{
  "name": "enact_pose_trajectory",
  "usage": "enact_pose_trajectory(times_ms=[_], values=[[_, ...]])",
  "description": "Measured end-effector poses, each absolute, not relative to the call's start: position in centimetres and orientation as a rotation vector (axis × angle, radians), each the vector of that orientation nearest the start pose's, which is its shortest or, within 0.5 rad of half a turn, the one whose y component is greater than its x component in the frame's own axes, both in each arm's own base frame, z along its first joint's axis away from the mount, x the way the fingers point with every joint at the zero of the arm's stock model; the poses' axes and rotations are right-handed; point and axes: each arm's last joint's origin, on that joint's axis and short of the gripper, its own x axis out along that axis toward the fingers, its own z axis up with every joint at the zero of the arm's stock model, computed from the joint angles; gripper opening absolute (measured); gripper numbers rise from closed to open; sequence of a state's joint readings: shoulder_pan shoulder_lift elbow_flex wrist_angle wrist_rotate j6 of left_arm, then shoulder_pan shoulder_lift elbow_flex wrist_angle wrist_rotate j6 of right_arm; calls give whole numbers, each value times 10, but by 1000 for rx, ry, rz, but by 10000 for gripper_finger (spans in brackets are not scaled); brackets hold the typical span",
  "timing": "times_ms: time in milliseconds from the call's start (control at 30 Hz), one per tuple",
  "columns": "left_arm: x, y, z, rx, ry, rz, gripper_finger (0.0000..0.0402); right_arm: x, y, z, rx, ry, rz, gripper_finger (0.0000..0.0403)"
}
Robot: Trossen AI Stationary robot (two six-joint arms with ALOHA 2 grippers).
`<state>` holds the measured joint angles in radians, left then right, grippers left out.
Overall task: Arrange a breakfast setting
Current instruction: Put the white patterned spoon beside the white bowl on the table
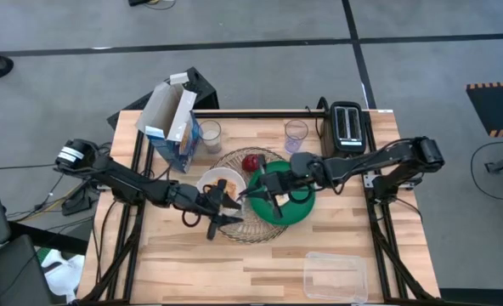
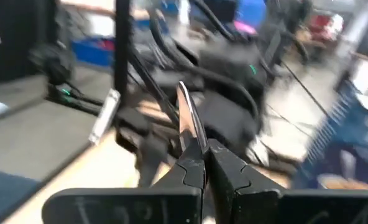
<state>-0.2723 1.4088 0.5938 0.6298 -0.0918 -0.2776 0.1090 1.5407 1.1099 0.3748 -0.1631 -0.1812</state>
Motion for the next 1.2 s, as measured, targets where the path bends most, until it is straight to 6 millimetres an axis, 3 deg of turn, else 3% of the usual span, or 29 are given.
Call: enact_pose_trajectory(times_ms=[167, 333, 600, 933, 1200], values=[[261, -69, 221, -219, 228, -36, 220, 340, 47, 317, -192, 150, 121, 29], [247, -68, 241, -157, 130, 148, 232, 339, 51, 313, -183, 189, -11, 32], [243, -76, 251, -36, 28, 359, 202, 348, 59, 307, -174, 157, -75, 31], [243, -78, 262, 24, -63, 267, 152, 354, 56, 299, -165, 173, -89, 32], [243, -79, 261, 46, -52, 262, 146, 354, 53, 298, -166, 187, -100, 32]])
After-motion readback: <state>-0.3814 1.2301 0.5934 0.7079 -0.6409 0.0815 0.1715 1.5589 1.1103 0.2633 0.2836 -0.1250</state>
